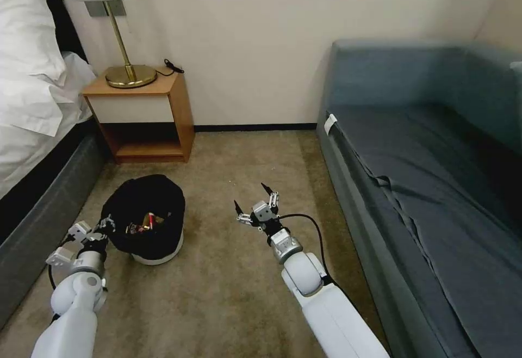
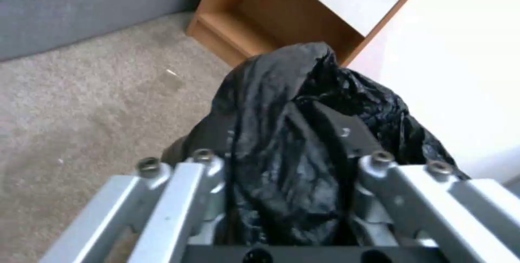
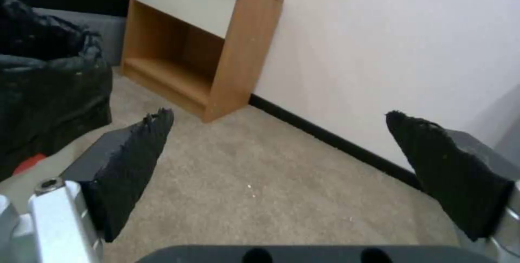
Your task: Pick up the trash bin, then pick up the garbage on the floor and place it into the trash bin.
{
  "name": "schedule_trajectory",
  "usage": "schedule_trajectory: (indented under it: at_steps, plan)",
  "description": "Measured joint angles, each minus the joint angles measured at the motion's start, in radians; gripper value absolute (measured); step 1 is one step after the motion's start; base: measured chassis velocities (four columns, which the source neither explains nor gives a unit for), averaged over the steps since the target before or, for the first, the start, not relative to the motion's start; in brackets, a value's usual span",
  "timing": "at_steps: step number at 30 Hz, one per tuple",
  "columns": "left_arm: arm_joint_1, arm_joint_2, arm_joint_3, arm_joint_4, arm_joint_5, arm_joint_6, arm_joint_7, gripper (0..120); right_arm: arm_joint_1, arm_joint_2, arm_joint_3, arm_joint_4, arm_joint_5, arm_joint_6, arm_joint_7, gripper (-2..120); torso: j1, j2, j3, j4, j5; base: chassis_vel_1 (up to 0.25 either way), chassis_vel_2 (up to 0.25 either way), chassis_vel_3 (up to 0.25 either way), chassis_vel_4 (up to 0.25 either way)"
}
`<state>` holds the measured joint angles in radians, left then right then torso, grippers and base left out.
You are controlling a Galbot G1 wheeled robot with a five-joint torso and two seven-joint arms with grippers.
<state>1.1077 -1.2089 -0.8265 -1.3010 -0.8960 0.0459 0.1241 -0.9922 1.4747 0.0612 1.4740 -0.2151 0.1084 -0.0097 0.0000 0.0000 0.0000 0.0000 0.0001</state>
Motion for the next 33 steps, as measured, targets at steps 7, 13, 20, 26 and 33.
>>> schedule_trajectory:
  at_steps: [7, 13, 20, 26, 33]
  plan:
    - [0.033, 0.001, -0.019, -0.033, 0.025, -0.001, 0.001, 66, -0.008, 0.003, 0.007, 0.001, 0.001, 0.007, 0.006, 100, 0.0, 0.0, 0.0, -0.0001, 0.0, 0.0, 0.0, 0.0, 0.0]
    - [0.073, -0.005, -0.038, -0.075, 0.074, -0.015, 0.002, 86, -0.012, 0.0, 0.013, 0.012, 0.028, -0.001, 0.022, 100, 0.0, 0.0, 0.0, -0.0001, -0.0001, 0.0, 0.0, 0.0, 0.0]
    - [0.127, -0.012, -0.072, -0.137, 0.145, -0.053, -0.001, 100, -0.017, -0.017, 0.009, 0.041, 0.149, -0.033, 0.024, 100, 0.0, 0.0, 0.0, -0.0001, -0.0001, 0.0, 0.0, 0.0, 0.0]
    - [0.16, -0.008, -0.103, -0.169, 0.269, -0.105, -0.001, 100, -0.024, -0.023, 0.006, 0.062, 0.204, -0.051, 0.024, 100, 0.0, 0.0, 0.0, 0.0, -0.0001, 0.0, 0.0, 0.0, 0.0]
    - [0.18, -0.001, -0.128, -0.217, 0.413, -0.14, 0.01, 100, -0.036, -0.036, 0.014, 0.092, 0.284, -0.09, 0.032, 100, 0.0, 0.0, 0.0, 0.0, -0.0001, 0.0, 0.0, 0.0, 0.0]
